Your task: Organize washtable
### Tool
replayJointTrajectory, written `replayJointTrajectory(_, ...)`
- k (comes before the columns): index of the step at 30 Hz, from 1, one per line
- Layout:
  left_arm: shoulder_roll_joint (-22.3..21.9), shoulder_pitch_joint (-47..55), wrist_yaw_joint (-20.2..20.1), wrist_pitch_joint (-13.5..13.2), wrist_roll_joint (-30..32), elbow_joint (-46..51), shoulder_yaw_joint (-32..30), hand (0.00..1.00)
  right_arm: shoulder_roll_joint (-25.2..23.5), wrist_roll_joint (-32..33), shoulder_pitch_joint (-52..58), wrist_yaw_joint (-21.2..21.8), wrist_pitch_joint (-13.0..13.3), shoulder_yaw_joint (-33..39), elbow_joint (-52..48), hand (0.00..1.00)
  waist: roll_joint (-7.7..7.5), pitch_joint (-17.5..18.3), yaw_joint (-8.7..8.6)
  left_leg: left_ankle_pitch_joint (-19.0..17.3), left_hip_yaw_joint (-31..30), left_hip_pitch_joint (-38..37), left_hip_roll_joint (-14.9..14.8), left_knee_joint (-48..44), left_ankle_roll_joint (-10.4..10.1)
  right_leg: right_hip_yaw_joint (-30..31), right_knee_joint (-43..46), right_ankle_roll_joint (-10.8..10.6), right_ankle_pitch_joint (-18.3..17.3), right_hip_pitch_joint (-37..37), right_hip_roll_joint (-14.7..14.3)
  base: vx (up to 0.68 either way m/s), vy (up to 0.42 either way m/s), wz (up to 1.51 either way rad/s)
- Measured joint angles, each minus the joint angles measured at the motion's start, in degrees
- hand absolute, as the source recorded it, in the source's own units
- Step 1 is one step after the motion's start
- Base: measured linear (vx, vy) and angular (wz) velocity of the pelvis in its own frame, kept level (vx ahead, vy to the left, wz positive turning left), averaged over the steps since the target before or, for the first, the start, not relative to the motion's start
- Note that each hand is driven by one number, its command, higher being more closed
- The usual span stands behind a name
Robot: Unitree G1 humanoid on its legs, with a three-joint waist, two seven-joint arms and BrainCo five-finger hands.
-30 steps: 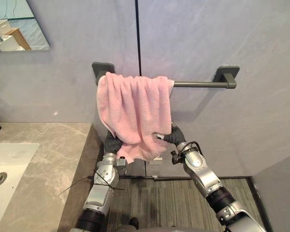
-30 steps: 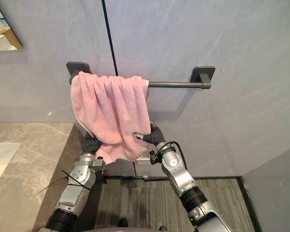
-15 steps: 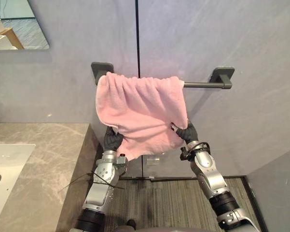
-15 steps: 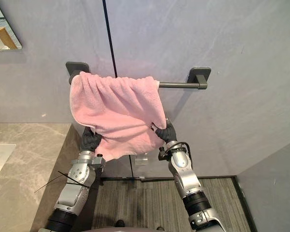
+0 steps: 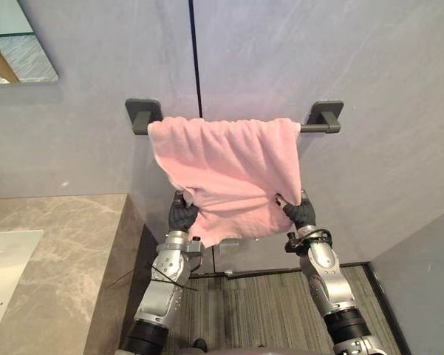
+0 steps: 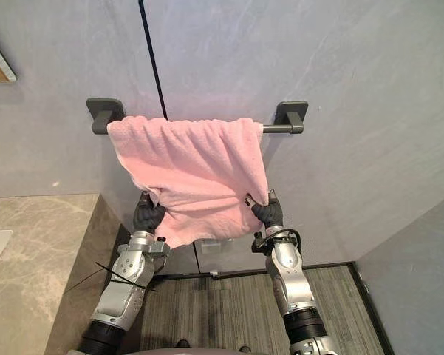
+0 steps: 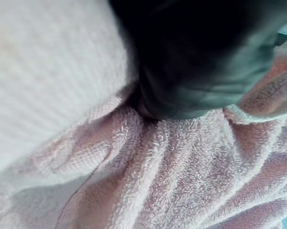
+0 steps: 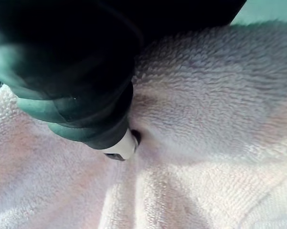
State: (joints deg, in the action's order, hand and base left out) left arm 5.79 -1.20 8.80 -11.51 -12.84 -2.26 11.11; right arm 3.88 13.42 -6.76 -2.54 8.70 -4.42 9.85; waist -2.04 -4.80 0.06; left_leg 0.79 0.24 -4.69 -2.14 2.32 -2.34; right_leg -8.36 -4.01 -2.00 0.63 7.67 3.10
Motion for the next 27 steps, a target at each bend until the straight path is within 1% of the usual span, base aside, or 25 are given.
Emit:
replayJointTrajectory(4, -0.03, 0.0, -0.01, 0.05, 0.01, -0.01, 0.02, 1.0, -0.2, 0.02, 0.12, -0.01, 0.0, 0.15, 0.01, 1.0, 0.04, -0.02, -0.87, 0.0, 0.04, -0.03, 0.06, 0.13, 0.0, 0.02, -0.01, -0.06, -0.04, -0.04, 0.06, 0.0, 0.0, 0.0)
replayJointTrajectory(12, -1.31, 0.06, -0.16, 1.33, 0.02, -0.89, 0.03, 1.0, -0.69, -0.05, 2.2, 0.0, -0.02, 1.2, 0.49, 1.0, 0.52, -0.04, -1.11, 0.0, 0.08, -0.16, 0.1, 0.59, 0.0, 0.04, -0.02, -0.26, -0.18, -0.14, 0.12, 0.0, 0.0, 0.0)
replayJointTrajectory(16, -1.33, 0.06, -1.16, 1.37, 0.03, -2.34, 0.03, 1.0, -1.25, -0.2, 2.24, -0.03, -0.03, 1.88, 1.18, 1.0, 0.95, 0.0, -1.59, 0.0, 0.04, -0.17, 0.12, 0.71, 0.0, 0.0, -0.03, -0.36, -0.25, -0.15, 0.14, 0.0, 0.0, 0.0)
replayJointTrajectory(20, -1.8, 0.07, -1.2, 1.8, 0.03, -2.9, 0.03, 1.0, -1.47, -0.61, 2.61, -0.04, -0.06, 1.88, 3.17, 1.0, 1.02, 0.0, -2.21, 0.0, 0.04, -0.17, 0.13, 0.76, 0.0, -0.01, -0.02, -0.4, -0.29, -0.16, 0.16, 0.0, 0.0, 0.0)
replayJointTrajectory(21, -1.91, 0.07, -1.19, 1.8, 0.03, -2.9, 0.03, 1.0, -1.53, -0.61, 2.78, -0.04, -0.06, 1.88, 3.21, 0.0, 1.04, 0.0, -2.26, 0.0, 0.04, -0.17, 0.14, 0.76, 0.0, -0.01, -0.02, -0.42, -0.31, -0.17, 0.16, 0.0, 0.0, 0.0)
replayJointTrajectory(24, -2.29, 0.09, -1.19, 1.8, 0.03, -3.1, 0.01, 1.0, -1.71, -0.61, 3.61, -0.29, -0.06, 2.94, 3.64, 0.0, 1.15, 0.0, -2.3, -0.01, 0.07, -0.17, 0.13, 0.8, 0.0, 0.03, 0.0, -0.46, -0.33, -0.24, 0.17, 0.0, 0.0, 0.0)
replayJointTrajectory(25, -2.29, 0.11, -1.17, 1.81, 0.03, -3.45, -0.01, 0.0, -1.71, -0.61, 3.67, -0.32, -0.05, 3.19, 4.66, 0.0, 1.18, 0.01, -2.31, -0.01, 0.1, -0.17, 0.12, 0.8, 0.0, 0.06, 0.0, -0.46, -0.33, -0.26, 0.16, 0.0, 0.0, 0.0)
replayJointTrajectory(27, -2.26, 0.27, -1.11, 1.81, 0.03, -4.3, -0.28, 0.0, -1.79, -0.62, 3.86, -0.61, -0.24, 3.9, 5.83, 0.0, 1.35, 0.0, -2.3, 0.0, 0.12, -0.18, 0.18, 0.84, -0.01, 0.03, 0.01, -0.46, -0.32, -0.24, -0.1, 0.0, 0.0, 0.0)
